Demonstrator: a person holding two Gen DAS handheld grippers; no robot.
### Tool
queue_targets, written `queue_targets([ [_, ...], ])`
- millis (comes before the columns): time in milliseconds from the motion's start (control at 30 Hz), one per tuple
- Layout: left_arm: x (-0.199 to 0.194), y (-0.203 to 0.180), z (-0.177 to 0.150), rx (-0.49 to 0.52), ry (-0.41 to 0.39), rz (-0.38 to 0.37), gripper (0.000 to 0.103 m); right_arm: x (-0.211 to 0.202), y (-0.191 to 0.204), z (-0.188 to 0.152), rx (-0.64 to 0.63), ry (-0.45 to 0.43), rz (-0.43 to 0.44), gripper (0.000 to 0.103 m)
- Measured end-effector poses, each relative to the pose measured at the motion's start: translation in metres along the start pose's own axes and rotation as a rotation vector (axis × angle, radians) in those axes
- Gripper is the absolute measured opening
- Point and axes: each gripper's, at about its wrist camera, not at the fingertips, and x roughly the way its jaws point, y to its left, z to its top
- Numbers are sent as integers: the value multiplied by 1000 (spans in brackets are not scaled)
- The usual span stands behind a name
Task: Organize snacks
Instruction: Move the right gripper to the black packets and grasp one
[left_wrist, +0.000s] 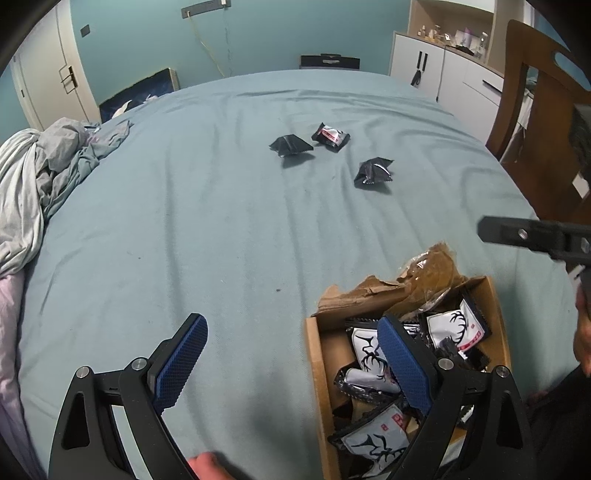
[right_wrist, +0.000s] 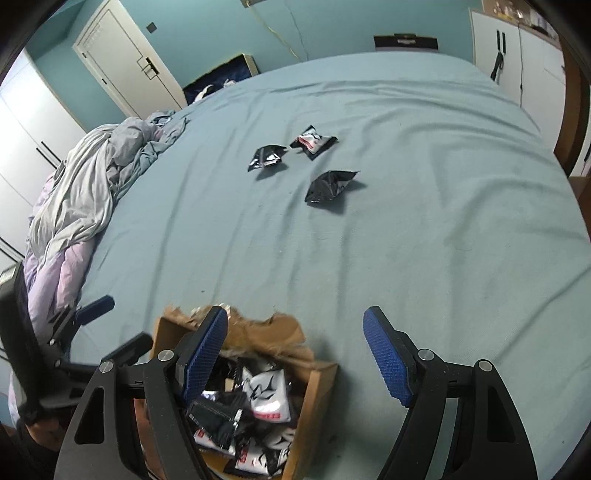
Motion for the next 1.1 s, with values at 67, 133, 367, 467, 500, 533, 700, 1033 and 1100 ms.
queue_targets([
  [67, 1, -1, 1, 0, 2, -3, 96, 8, -5, 7, 25, 16, 22, 75],
  [133, 1, -3, 3, 4, 0, 5, 97, 14, -10, 15, 52, 24, 38, 75],
  [367, 2, -6, 7, 14, -8, 16, 98, 42, -20, 48, 79, 13, 54, 75],
  [467, 5, -4, 9, 9, -3, 21, 99, 59, -20, 60, 71, 10, 58, 75],
  [500, 6, -4, 10, 6, -1, 21, 98, 65, -19, 61, 66, 14, 54, 75],
  [533, 7, -3, 11, 1, 1, 20, 98, 71, -18, 65, 59, 20, 50, 75],
  [700, 13, 5, 16, -27, 6, 7, 98, 100, -16, 88, 40, 25, 50, 75],
  [1033, -2, 25, 28, -95, -132, -9, 99, 169, -28, 122, 97, 127, 63, 75],
  [1100, -1, 28, 31, -100, -137, 2, 99, 179, -30, 123, 96, 128, 69, 75],
])
